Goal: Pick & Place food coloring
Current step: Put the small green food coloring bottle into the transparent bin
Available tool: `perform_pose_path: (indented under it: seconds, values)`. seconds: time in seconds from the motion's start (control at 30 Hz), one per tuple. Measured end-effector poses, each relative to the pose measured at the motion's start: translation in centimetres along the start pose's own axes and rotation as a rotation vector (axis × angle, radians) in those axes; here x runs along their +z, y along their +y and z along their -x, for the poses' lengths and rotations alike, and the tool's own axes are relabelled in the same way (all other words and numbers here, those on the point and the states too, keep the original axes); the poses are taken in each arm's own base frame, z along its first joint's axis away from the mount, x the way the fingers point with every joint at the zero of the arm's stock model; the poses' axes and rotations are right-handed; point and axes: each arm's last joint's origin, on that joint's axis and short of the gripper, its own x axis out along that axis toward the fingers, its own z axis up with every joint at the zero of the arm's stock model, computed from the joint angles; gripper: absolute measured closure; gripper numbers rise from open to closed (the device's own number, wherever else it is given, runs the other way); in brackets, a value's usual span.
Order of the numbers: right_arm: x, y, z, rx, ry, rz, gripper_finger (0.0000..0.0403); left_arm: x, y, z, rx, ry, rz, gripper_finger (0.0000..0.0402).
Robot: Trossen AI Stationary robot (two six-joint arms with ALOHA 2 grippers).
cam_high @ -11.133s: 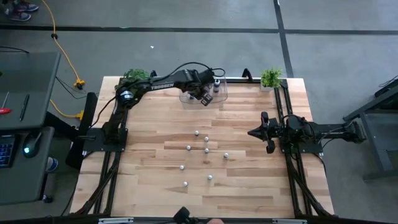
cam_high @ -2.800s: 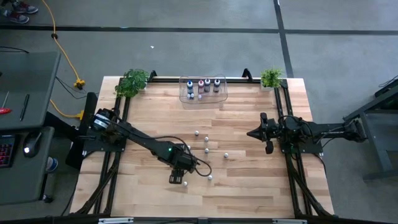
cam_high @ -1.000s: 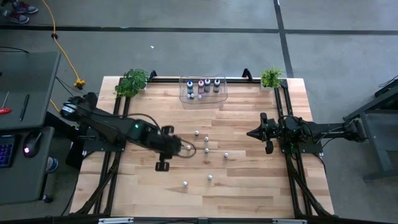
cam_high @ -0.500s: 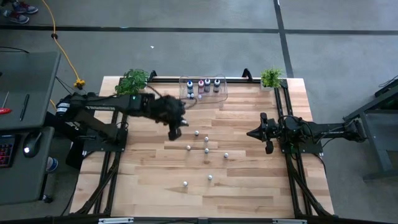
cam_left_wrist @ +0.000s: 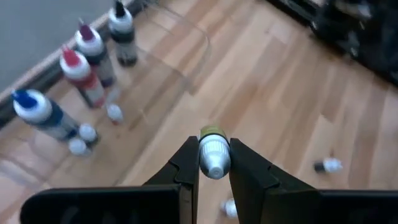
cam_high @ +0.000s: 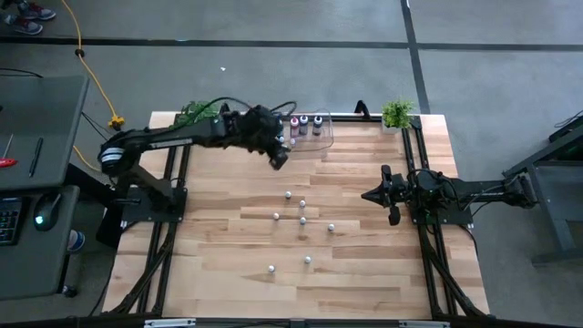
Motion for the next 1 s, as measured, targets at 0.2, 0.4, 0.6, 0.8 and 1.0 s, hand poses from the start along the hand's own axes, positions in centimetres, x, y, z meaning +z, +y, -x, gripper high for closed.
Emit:
perform_pose_path:
  seconds: [0.2,0.4,0.6,0.8,1.0]
  values:
    - [0.0,0.0,0.0,0.000,0.000,0.000,0.0402,4.0,1.6,-2.8,0.082,0.056,0.060,0.0349]
    - [0.0,0.0,0.0,-0.001,0.001,0.000,0.0402,7.1,2.8,-6.2,0.160,0.187,0.116,0.0347]
    - [0.0,0.0,0.0,-0.001,0.002,0.000,0.0402,8.3,3.0,-9.9,0.196,0.271,0.122,0.0345]
    - [0.0,0.0,0.0,-0.001,0.002,0.000,0.0402,7.6,3.5,-12.4,0.270,0.315,0.117,0.0344]
    - [0.0,0.0,0.0,-0.001,0.002,0.000,0.0402,6.6,3.9,-14.2,0.356,0.342,0.120,0.0344]
